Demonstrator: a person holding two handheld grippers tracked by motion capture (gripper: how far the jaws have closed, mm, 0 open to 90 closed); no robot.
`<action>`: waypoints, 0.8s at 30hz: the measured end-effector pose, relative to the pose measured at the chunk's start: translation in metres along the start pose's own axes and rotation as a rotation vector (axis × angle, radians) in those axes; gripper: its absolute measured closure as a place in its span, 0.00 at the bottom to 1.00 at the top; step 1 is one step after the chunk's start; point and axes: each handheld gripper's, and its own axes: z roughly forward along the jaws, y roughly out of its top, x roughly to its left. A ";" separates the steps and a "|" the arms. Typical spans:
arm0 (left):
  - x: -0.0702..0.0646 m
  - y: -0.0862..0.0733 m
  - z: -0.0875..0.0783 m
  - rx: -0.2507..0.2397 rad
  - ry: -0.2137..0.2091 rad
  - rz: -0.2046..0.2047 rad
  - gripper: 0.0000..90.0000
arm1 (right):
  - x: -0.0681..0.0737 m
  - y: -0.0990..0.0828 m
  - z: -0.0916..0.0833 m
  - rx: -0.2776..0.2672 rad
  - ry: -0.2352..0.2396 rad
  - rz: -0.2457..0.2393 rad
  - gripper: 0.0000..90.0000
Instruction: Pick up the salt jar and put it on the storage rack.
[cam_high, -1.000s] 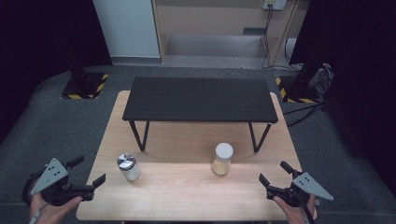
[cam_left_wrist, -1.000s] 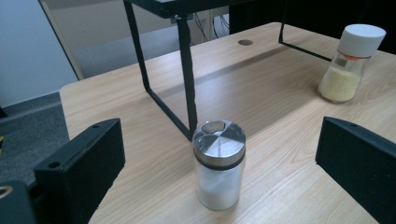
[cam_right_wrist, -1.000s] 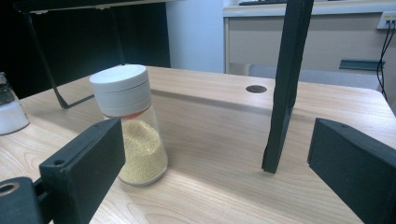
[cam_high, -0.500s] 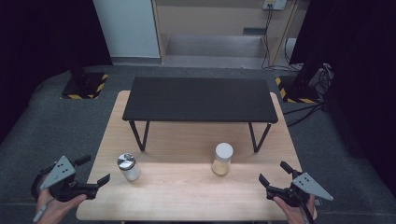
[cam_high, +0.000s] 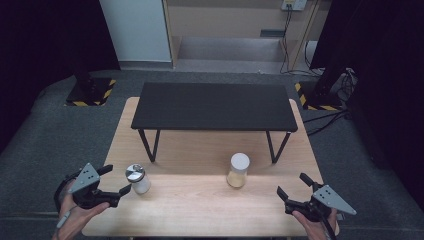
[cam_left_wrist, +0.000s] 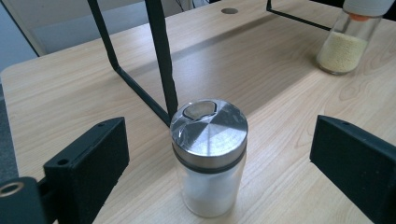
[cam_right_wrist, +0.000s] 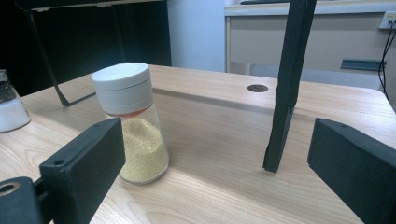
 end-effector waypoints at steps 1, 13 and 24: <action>0.000 0.001 0.002 0.005 0.001 0.003 0.04 | 0.000 0.000 0.000 0.000 0.000 0.000 0.05; 0.008 -0.001 0.027 0.045 -0.016 -0.033 0.07 | 0.000 0.000 -0.001 0.001 -0.004 0.006 0.05; 0.010 -0.007 0.043 0.047 -0.025 -0.048 0.10 | 0.000 0.000 0.000 0.003 -0.004 0.008 0.05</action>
